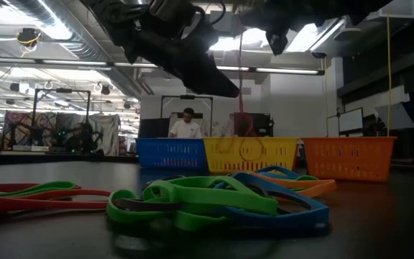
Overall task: Sort rubber bands into baskets
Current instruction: Put the red rubber band into the yellow basket
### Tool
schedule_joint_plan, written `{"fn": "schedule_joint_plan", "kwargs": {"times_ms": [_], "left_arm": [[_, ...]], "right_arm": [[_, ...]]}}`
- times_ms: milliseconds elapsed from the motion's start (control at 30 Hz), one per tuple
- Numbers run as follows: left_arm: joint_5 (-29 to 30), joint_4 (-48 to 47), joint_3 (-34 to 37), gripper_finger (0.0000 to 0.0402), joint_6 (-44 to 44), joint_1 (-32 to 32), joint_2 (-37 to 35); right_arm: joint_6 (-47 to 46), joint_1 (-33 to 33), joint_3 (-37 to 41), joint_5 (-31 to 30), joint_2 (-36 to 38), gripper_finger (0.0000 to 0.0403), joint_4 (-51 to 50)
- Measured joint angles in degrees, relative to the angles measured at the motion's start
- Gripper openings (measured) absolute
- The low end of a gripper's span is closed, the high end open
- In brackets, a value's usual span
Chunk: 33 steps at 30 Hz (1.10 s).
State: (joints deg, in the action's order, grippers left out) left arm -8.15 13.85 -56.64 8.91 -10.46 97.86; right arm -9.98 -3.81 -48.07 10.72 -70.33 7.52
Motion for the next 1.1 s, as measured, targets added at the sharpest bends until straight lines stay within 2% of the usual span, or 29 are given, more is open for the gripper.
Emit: {"fn": "schedule_joint_plan", "kwargs": {"times_ms": [167,500,833,1100], "left_arm": [[-2.84,-2.73,0.00,0.0127,0.39,1.97,0.00],[-3.42,-13.82,0.02,0.0127,2.07,5.02,0.02],[-3.15,-10.39,0.01,0.0127,2.75,6.45,0.23],[-3.02,-7.86,0.00,0.0127,1.70,6.87,4.21]], "right_arm": [[0.00,-0.02,0.00,0.39,0.00,0.0000,0.03],[0.18,0.02,0.00,0.46,0.00,0.0000,0.01],[0.35,0.02,0.00,0.48,-0.02,0.0000,0.01],[0.33,0.03,0.00,0.50,-0.02,0.0000,0.01]]}}
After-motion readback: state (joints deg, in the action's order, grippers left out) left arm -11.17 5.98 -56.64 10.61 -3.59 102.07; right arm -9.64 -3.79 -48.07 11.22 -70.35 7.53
